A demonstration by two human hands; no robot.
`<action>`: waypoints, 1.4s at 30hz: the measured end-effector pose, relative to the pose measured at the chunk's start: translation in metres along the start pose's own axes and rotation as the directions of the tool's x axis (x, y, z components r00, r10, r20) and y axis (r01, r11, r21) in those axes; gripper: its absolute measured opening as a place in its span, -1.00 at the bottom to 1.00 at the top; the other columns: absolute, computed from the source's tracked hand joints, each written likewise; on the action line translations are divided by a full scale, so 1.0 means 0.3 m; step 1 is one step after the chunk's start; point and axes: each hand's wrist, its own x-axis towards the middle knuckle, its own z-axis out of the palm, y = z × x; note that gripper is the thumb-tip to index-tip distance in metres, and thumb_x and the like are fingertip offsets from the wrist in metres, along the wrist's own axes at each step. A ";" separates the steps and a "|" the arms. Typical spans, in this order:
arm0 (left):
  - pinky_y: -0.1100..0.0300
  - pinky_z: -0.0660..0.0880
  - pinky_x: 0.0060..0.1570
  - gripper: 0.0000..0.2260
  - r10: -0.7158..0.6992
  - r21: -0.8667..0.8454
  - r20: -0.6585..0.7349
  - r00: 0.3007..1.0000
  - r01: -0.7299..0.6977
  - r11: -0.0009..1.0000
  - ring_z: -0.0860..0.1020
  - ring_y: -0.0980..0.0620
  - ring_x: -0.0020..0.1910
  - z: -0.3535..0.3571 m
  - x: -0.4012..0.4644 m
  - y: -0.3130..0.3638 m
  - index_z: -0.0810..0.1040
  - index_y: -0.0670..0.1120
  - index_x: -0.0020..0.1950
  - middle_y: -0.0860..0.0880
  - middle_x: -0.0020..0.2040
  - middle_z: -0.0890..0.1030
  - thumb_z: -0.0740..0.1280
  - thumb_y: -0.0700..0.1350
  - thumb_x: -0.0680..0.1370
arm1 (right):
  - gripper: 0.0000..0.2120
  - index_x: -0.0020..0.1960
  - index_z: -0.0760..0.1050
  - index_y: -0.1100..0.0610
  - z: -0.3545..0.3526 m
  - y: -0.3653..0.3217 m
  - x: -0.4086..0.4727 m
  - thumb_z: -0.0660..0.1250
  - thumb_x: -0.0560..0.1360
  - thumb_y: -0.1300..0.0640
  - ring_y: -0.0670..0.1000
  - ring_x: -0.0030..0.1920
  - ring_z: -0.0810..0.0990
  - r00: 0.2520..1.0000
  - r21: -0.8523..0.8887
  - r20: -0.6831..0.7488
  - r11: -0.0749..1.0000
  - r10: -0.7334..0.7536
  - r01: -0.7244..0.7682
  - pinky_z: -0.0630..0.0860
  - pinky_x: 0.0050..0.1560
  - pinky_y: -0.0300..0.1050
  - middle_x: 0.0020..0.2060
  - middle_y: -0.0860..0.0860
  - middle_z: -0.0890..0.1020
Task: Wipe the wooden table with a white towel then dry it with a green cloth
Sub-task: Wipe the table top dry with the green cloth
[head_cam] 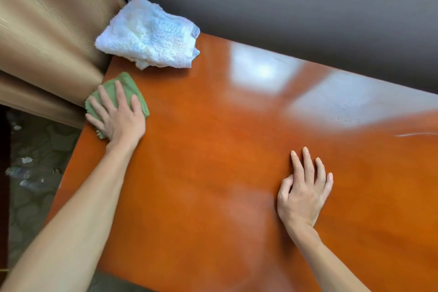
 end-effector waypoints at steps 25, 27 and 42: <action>-0.31 0.02 0.50 -0.41 0.385 0.077 0.125 0.914 -0.396 0.915 0.06 -0.24 0.59 -0.015 -0.201 -0.316 0.21 0.07 0.60 -0.14 0.61 0.16 -0.16 0.27 0.64 | -0.42 0.49 0.25 0.14 -0.037 -0.864 0.548 0.36 0.56 0.00 -0.09 0.18 0.56 0.830 0.723 0.552 0.449 0.083 -0.525 0.46 0.32 -0.07 0.21 -0.03 0.48; -0.31 0.04 0.49 -0.41 0.348 0.081 0.094 0.933 -0.356 0.931 0.08 -0.25 0.59 -0.028 -0.171 -0.336 0.20 0.07 0.60 -0.15 0.61 0.17 -0.15 0.27 0.64 | -0.17 0.54 0.13 0.13 -0.005 -0.992 0.629 0.45 0.46 -0.15 0.02 0.28 0.51 0.753 0.690 0.653 0.344 0.085 -0.637 0.48 0.34 0.06 0.31 -0.01 0.41; 0.05 0.52 0.12 -0.47 -0.285 -0.743 0.082 0.955 0.250 0.621 0.56 -0.02 0.17 -0.172 -0.004 -0.356 0.49 -0.01 0.40 0.00 0.19 0.59 0.54 -0.06 0.46 | -0.59 0.14 0.45 0.11 0.026 -1.176 0.681 0.52 0.36 0.16 0.10 -0.01 0.71 0.526 0.524 0.850 -0.079 -0.017 -0.848 0.64 0.09 0.03 0.04 0.07 0.69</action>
